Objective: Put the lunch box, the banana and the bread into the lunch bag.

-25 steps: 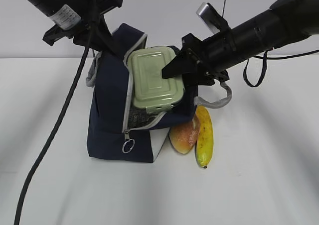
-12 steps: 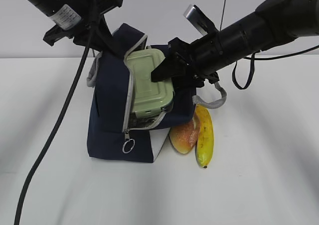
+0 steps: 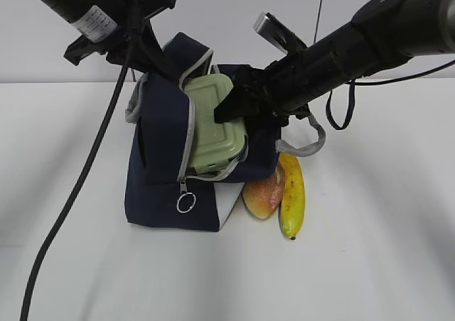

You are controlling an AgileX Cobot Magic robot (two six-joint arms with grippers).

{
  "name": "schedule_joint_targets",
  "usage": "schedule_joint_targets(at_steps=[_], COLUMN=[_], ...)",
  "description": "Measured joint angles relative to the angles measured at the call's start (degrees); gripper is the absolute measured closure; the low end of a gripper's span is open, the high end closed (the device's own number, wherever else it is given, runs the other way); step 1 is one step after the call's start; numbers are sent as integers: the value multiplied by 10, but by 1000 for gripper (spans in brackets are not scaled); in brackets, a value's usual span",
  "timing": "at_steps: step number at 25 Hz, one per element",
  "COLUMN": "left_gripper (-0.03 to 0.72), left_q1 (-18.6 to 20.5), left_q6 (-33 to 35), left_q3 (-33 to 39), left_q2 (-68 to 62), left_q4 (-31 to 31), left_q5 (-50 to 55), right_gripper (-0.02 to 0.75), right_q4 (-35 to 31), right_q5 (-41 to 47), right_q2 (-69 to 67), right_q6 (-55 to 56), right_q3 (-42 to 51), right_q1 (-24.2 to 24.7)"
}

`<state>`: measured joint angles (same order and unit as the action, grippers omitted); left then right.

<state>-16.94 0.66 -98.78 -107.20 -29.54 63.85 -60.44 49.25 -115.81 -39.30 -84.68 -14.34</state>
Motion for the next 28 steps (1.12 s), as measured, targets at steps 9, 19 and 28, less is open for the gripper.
schedule_joint_targets(at_steps=[9,19,28], left_gripper=[686,686,686], left_q1=[0,0,0], left_q6=[0,0,0], left_q3=[0,0,0], left_q2=[-1,-1,-1], left_q4=[-1,2,2], left_q5=[6,13,13], right_gripper=[346,346,346], right_q4=[-17,-35,-14], right_q5=[-7,-31,-46], right_q2=[-33,-53,-53], right_q6=[0,2,32], right_q3=[-6,-11,-11], right_q1=[0,-11,-12])
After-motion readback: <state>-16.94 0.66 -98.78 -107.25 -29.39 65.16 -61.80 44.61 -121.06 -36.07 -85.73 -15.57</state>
